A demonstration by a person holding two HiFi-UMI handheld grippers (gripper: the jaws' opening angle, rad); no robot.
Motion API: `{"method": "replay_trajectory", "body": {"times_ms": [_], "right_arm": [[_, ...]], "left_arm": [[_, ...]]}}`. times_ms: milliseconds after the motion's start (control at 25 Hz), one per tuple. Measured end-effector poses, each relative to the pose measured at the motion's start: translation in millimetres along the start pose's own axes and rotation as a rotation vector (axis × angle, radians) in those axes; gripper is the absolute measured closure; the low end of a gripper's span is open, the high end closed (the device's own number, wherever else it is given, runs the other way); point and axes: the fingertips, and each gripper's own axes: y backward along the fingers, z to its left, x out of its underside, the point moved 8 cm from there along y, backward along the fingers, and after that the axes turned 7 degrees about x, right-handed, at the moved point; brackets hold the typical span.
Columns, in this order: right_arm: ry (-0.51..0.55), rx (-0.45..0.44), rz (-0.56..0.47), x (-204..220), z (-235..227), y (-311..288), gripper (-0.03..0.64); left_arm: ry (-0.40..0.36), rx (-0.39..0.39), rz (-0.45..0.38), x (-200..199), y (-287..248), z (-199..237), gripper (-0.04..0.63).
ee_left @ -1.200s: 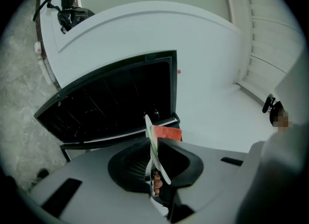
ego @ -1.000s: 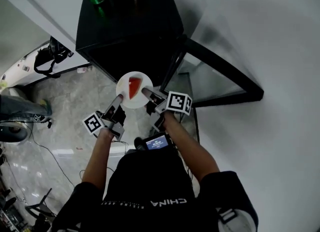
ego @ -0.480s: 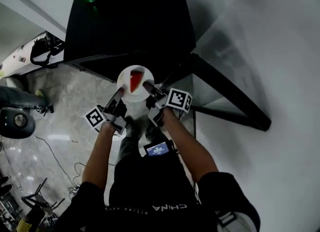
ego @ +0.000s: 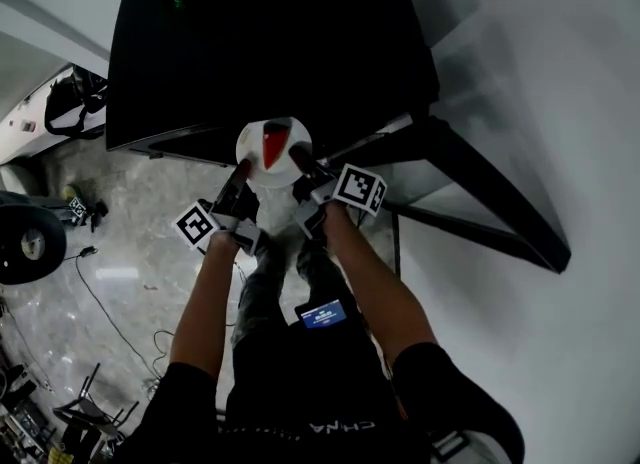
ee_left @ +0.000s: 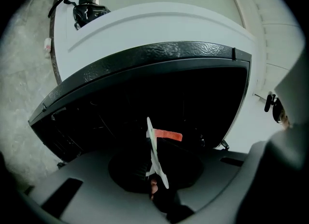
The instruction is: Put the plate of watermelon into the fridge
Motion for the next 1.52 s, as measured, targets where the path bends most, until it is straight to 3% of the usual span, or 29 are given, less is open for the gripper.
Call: {"method": "replay_trajectory", "body": {"times_ms": [680,1280,1520], "right_arm": [[0.042,0.085,-0.074,-15.1,-65.5,-56.1,0.586],[0.043,0.129,-0.070,-14.3,-64.8,-60.6,0.584],[0.042,0.124,-0.069,-15.1,-58.8,-60.7,0.511]], "left_arm": [[0.005,-0.043,-0.119,0.7,-17.4,89.4,0.555],[0.023,-0.081,-0.202,-6.7,-27.4,100.0,0.569],[0.024,-0.096,-0.236,-9.1,-34.1,97.8,0.572]]}}
